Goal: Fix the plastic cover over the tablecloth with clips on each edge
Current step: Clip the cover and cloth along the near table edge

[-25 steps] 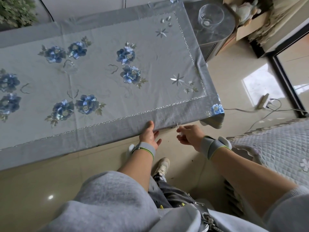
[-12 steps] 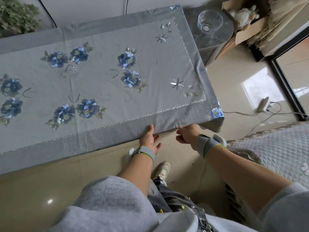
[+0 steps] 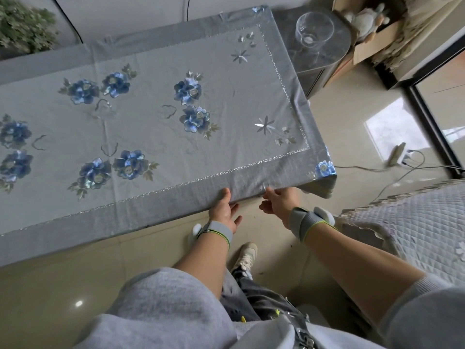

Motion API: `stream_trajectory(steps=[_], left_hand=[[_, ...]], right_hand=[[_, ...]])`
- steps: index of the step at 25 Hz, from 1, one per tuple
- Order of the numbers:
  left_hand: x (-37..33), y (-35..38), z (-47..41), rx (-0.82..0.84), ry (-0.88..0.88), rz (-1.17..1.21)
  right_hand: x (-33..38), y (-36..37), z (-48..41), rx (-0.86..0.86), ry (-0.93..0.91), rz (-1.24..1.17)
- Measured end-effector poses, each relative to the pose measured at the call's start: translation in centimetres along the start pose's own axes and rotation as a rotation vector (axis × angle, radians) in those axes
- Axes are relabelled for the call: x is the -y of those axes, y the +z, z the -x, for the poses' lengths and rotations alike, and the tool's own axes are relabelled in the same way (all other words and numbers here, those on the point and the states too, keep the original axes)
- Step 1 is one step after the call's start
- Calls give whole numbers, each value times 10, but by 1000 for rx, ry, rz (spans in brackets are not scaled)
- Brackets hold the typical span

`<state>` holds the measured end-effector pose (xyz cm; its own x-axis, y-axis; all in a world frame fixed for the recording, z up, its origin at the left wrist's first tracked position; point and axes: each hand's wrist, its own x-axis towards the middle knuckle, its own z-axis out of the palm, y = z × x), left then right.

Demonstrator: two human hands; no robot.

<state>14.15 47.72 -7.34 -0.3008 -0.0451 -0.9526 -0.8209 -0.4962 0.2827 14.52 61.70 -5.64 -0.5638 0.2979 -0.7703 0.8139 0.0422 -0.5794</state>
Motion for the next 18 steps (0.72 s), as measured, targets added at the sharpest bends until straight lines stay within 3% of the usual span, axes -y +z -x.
stream_trajectory(steps=[6,13,18], left_hand=[[1,-3,0,9,-1,-10],[-1,-2,-3,9,-11,5],[1,-4,-3,-2,-1,0]], right_hand=[[3,-16,0,3,-43,148],[3,-4,-7,-142,-28,35],[-2,-12,-2,-50,1,11]])
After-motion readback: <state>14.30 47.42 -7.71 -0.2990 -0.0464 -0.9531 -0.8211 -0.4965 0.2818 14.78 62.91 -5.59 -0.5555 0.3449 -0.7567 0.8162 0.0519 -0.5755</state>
